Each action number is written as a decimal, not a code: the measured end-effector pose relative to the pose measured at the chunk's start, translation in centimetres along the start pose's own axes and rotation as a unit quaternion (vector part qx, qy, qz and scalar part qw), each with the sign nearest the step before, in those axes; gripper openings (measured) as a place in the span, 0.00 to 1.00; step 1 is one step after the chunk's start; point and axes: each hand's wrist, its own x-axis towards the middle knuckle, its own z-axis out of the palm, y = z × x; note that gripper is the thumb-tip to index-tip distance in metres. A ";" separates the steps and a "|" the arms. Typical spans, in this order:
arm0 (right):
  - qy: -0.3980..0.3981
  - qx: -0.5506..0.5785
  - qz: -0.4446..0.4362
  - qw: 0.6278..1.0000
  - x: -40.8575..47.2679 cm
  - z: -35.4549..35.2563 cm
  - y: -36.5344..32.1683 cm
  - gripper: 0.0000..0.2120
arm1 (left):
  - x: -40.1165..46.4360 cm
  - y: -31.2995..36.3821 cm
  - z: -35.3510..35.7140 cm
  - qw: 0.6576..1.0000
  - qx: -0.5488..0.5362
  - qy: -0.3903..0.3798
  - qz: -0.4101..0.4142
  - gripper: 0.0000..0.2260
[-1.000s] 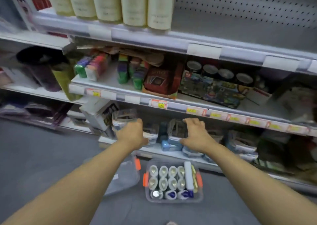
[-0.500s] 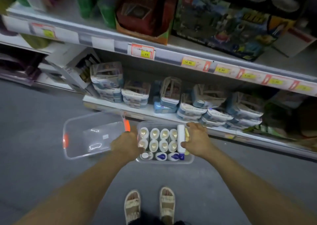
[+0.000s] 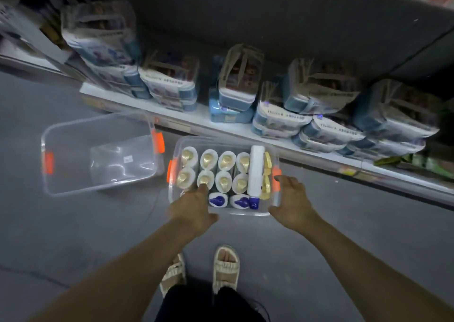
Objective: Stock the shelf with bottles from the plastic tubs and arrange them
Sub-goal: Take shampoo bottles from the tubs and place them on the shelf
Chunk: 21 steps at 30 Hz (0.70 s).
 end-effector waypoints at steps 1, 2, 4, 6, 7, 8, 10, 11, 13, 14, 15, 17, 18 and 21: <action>0.002 -0.001 -0.004 1.000 1.2 0.9 0.7 0.34 | 1.2 0.2 1.1 1.000 0.002 0.002 0.003 0.28; 0.002 -0.004 -0.009 1.000 2.4 1.8 1.3 0.35 | 2.5 0.3 2.1 1.000 0.004 0.003 0.007 0.29; 0.001 -0.018 -0.024 1.000 5.1 3.8 2.7 0.37 | 5.0 0.4 4.0 1.000 0.002 0.006 0.014 0.27; 0.002 -0.039 -0.048 0.998 7.8 5.5 3.9 0.39 | 7.5 0.6 5.6 1.000 -0.001 0.013 0.023 0.26; 0.004 -0.056 -0.063 0.996 9.1 6.2 4.5 0.40 | 8.6 0.6 6.4 1.000 -0.002 0.017 0.026 0.26; 0.004 -0.083 -0.076 0.994 10.3 7.0 5.1 0.41 | 9.8 0.6 7.0 0.999 -0.002 0.022 0.029 0.25; 0.010 -0.153 -0.103 0.983 12.6 8.1 5.9 0.43 | 12.0 0.6 8.3 0.999 0.000 0.032 0.038 0.25; 0.019 -0.188 -0.123 0.974 13.7 8.7 6.2 0.44 | 13.0 0.6 8.9 0.998 0.001 0.038 0.044 0.25; 0.049 -0.256 -0.183 0.948 15.7 9.9 6.8 0.46 | 14.6 0.6 10.0 0.997 0.001 0.054 0.054 0.25; 0.061 -0.280 -0.206 0.936 16.6 10.5 7.1 0.46 | 15.3 0.6 10.5 0.996 -0.002 0.063 0.060 0.24; 0.074 -0.298 -0.222 0.925 17.5 11.2 7.6 0.44 | 15.9 0.7 11.0 0.995 -0.002 0.070 0.065 0.24; 0.087 -0.342 -0.250 0.902 18.9 12.3 8.1 0.38 | 16.9 0.7 11.8 0.994 0.000 0.080 0.073 0.24; 0.088 -0.357 -0.266 0.891 19.3 12.7 8.1 0.35 | 17.4 0.7 12.2 0.994 -0.003 0.084 0.074 0.24; 0.106 -0.378 -0.323 0.861 20.2 13.4 8.5 0.27 | 18.3 0.4 13.1 0.992 -0.013 0.094 0.079 0.23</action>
